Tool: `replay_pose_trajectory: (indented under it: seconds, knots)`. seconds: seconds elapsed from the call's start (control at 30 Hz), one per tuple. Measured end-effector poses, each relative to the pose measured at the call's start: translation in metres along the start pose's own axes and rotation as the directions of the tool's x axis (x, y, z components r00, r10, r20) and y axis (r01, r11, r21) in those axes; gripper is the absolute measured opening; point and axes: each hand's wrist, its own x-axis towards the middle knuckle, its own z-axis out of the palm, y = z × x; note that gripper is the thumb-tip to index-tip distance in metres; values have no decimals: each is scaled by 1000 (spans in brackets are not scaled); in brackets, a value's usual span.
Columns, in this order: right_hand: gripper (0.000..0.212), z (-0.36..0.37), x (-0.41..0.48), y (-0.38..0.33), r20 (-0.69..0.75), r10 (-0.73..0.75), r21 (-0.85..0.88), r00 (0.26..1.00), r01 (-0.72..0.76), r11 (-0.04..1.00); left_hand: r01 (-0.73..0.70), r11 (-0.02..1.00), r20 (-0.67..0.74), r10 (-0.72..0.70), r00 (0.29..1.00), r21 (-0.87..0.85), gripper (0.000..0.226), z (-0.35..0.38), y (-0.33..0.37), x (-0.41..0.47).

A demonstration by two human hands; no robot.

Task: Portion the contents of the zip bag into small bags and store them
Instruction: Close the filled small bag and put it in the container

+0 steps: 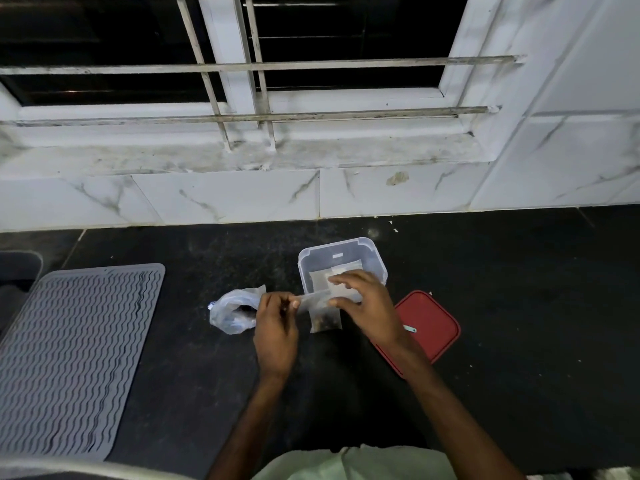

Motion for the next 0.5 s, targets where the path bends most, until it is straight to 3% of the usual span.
replay_pose_trajectory:
  seconds: [0.1,0.23,0.4,0.5]
  knots:
    - [26,10,9,-3,75,-64,-80,995,70,994,-16,1000,14,16,1000,-3,7,-2,5,1]
    - [7,18,10,-5,9,-87,-134,996,88,987,-14,1000,19,14,1000,-10,7,-3,2,1]
    - [18,19,3,-6,-54,-102,-298,993,82,951,-21,1000,0,21,1000,-23,11,0,1,-8]
    - [11,15,2,-3,-75,-49,-229,996,31,973,-25,999,4,25,1000,-34,9,2,1,-7]
